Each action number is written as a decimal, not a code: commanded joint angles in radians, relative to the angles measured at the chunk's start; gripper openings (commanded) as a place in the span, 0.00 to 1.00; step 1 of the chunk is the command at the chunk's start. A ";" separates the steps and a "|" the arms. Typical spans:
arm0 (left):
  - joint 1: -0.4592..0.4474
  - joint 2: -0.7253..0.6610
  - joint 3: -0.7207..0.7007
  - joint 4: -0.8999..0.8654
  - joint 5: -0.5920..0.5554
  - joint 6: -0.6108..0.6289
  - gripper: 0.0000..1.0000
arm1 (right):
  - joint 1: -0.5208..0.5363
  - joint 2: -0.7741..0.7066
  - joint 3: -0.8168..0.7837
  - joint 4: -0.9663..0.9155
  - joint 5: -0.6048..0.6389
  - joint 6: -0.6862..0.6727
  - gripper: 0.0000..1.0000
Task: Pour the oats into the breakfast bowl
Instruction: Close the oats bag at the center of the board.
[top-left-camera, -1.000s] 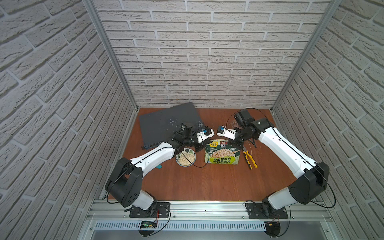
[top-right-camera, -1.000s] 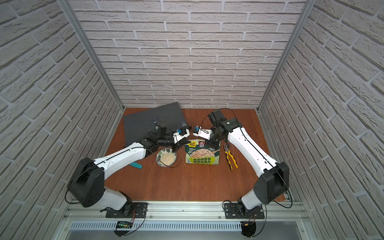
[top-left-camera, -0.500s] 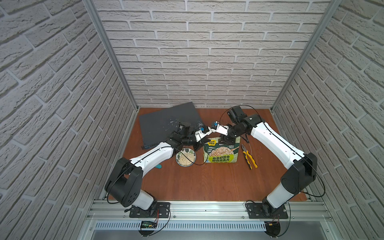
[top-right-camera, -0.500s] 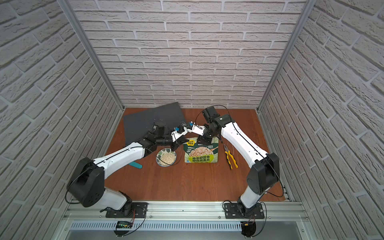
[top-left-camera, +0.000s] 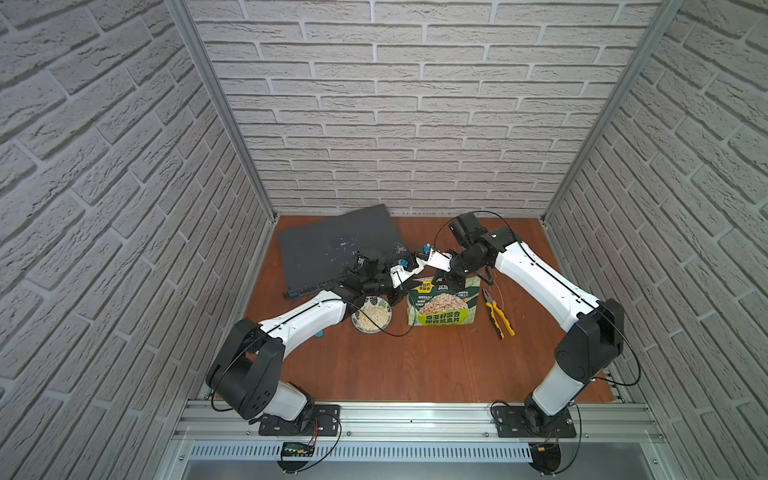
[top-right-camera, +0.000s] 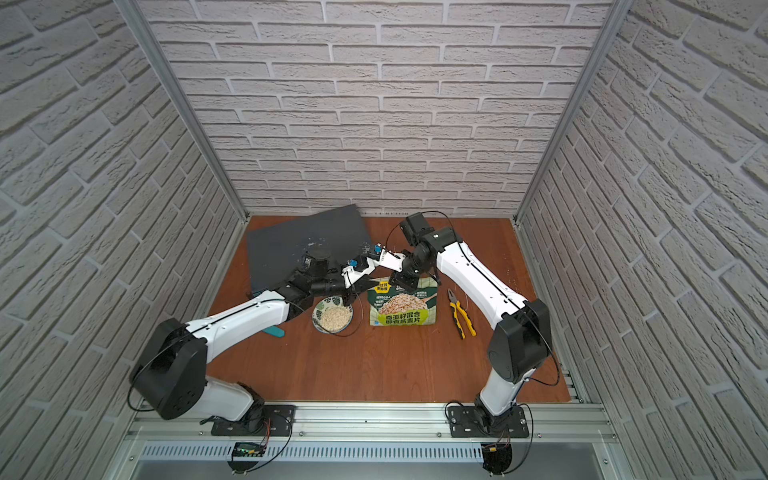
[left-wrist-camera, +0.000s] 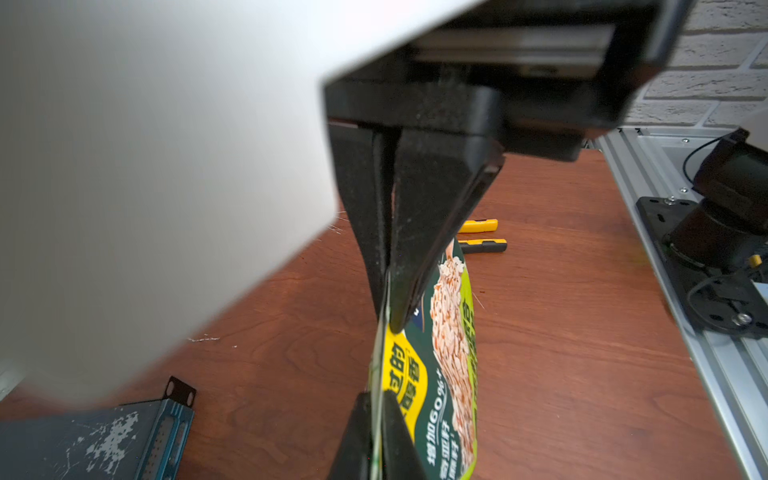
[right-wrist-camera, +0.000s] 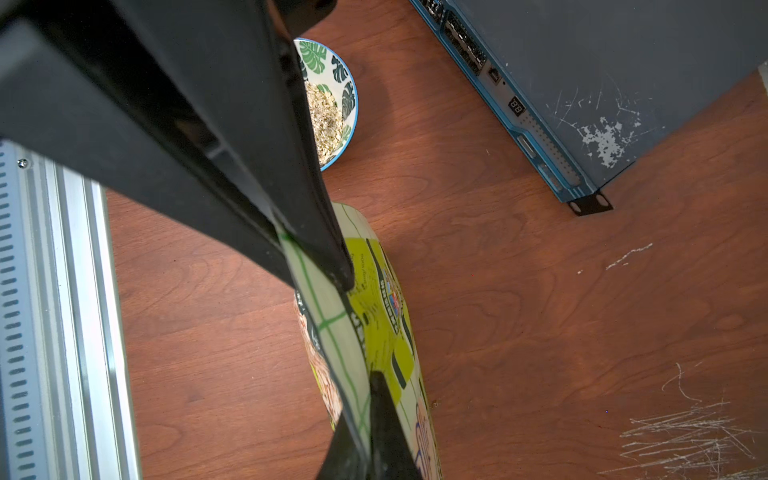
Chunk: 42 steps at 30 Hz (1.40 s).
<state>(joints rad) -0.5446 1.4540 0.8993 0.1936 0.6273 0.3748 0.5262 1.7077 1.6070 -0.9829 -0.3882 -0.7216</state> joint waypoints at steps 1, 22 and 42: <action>0.008 -0.045 -0.028 0.052 -0.007 -0.011 0.19 | -0.001 -0.020 -0.019 0.007 0.005 0.008 0.05; 0.015 -0.055 -0.041 0.089 -0.002 -0.047 0.00 | 0.001 0.042 0.047 -0.006 0.012 0.008 0.06; 0.019 -0.066 -0.040 0.051 -0.039 -0.032 0.00 | -0.126 -0.092 -0.070 -0.046 0.147 -0.009 0.13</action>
<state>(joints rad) -0.5369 1.4200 0.8654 0.2214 0.5945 0.3389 0.4492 1.6722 1.5551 -1.0153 -0.3233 -0.7395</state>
